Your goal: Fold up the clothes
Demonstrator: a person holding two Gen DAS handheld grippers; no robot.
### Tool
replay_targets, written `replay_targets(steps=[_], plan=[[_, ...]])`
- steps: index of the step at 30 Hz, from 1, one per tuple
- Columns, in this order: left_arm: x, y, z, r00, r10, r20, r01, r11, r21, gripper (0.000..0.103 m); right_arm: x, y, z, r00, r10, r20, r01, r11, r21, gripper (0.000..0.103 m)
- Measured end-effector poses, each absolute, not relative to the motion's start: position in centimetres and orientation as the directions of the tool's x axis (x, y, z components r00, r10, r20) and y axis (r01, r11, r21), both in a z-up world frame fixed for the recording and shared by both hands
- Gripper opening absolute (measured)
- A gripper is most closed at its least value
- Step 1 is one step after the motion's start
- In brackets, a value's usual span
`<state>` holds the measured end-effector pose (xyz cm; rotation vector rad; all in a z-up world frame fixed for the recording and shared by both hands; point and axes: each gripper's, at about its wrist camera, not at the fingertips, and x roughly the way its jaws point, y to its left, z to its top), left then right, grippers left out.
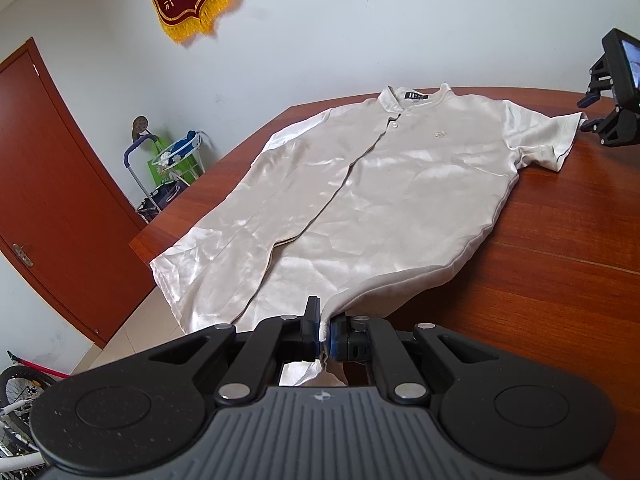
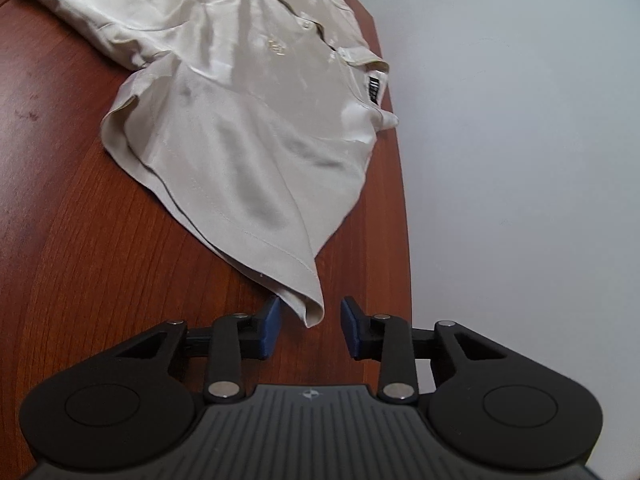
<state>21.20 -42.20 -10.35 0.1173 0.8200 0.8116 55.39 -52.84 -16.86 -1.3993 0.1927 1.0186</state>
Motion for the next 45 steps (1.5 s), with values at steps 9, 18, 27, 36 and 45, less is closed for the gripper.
replay_targets(steps=[9, 18, 27, 36, 45], plan=[[20.9, -42.1, -10.4, 0.405, 0.682, -0.609, -0.589, 0.704, 0.396, 0.005, 54.2, -52.4, -17.6, 0.574, 0.501, -0.648, -0.617, -0.256, -0.744, 0.024], [20.7, -41.9, -10.3, 0.424, 0.672, -0.607, -0.586, 0.715, 0.381, 0.004, 54.4, -51.5, -14.4, 0.57, 0.528, -0.629, -0.661, -0.16, -0.733, 0.002], [19.6, -40.1, -8.6, 0.427, 0.665, -0.613, -0.652, 0.696, 0.301, 0.004, 55.6, -47.5, -7.7, 0.599, 0.597, -0.534, -0.7, 0.067, -0.711, 0.002], [18.2, -34.4, -6.4, 0.504, 0.625, -0.596, -0.669, 0.719, 0.188, 0.004, 56.3, -40.3, -4.2, 0.621, 0.615, -0.486, -0.707, 0.172, -0.686, 0.002], [15.4, -24.0, -4.4, 0.591, 0.511, -0.625, -0.639, 0.769, 0.024, 0.004, 56.0, -31.5, -2.7, 0.682, 0.569, -0.459, -0.683, 0.273, -0.677, 0.002]])
